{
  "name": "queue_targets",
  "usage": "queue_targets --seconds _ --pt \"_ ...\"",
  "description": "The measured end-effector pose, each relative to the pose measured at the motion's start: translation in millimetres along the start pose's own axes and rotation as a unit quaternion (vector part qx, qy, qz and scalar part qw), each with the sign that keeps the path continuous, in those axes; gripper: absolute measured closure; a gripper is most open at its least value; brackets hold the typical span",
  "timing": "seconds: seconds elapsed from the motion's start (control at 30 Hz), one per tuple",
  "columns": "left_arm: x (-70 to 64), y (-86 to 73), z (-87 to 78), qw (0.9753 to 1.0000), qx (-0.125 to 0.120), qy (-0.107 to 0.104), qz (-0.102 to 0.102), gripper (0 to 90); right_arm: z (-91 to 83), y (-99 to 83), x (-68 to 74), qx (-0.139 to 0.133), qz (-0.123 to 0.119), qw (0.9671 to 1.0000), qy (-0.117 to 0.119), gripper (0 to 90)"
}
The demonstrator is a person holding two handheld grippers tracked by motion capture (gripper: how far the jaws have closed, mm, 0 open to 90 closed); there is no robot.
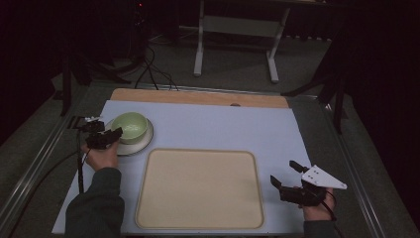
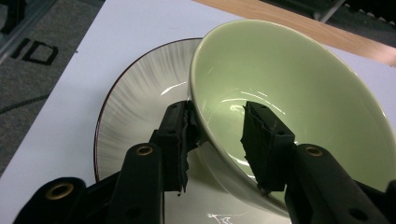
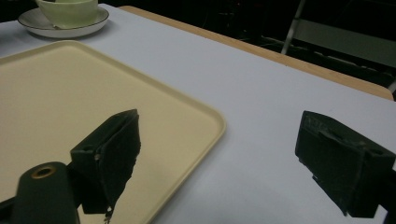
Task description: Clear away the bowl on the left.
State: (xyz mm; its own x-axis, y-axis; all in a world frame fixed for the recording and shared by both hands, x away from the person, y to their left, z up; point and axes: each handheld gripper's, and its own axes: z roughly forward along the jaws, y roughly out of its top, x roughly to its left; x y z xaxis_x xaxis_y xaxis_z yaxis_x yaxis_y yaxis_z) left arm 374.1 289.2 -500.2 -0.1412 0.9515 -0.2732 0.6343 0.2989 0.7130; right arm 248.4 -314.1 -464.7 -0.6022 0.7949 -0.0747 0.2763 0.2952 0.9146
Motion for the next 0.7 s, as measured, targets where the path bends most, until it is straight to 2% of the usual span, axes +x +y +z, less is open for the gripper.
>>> queue_targets --seconds 0.1,0.27,0.37,0.43,0.5,0.6,0.7 --pt "-1.5 -0.2 4.5 0.9995 0.024 0.021 -0.003 68.0 0.0 -0.1 0.1 0.001 -0.001 1.0000 -0.001 13.6" --pt "-0.8 -1.7 10.0 0.9988 0.040 0.022 -0.019 73.4 -0.8 -0.1 0.2 0.000 -0.001 1.0000 -0.001 13.6" --pt "2.9 -1.3 11.0 0.9978 0.048 0.008 -0.047 75.5 -0.6 -0.2 0.2 0.001 -0.002 1.0000 0.001 13.6" --pt "4.9 -1.6 11.3 0.9969 0.049 0.010 -0.061 78.8 -0.5 -0.2 0.5 0.001 -0.004 1.0000 0.002 13.6" --pt "7.9 -1.9 11.8 0.9955 0.052 -0.007 -0.078 80.5 -0.7 -0.1 0.7 0.001 -0.005 1.0000 0.002 13.6" --pt "8.4 -1.4 12.0 0.9951 0.055 -0.010 -0.082 80.8 -0.9 -0.1 0.8 0.000 -0.005 1.0000 0.002 13.6" --pt "11.8 -0.2 11.9 0.9931 0.062 -0.022 -0.097 81.2 -0.7 -0.2 0.6 0.000 -0.005 1.0000 0.003 13.6"
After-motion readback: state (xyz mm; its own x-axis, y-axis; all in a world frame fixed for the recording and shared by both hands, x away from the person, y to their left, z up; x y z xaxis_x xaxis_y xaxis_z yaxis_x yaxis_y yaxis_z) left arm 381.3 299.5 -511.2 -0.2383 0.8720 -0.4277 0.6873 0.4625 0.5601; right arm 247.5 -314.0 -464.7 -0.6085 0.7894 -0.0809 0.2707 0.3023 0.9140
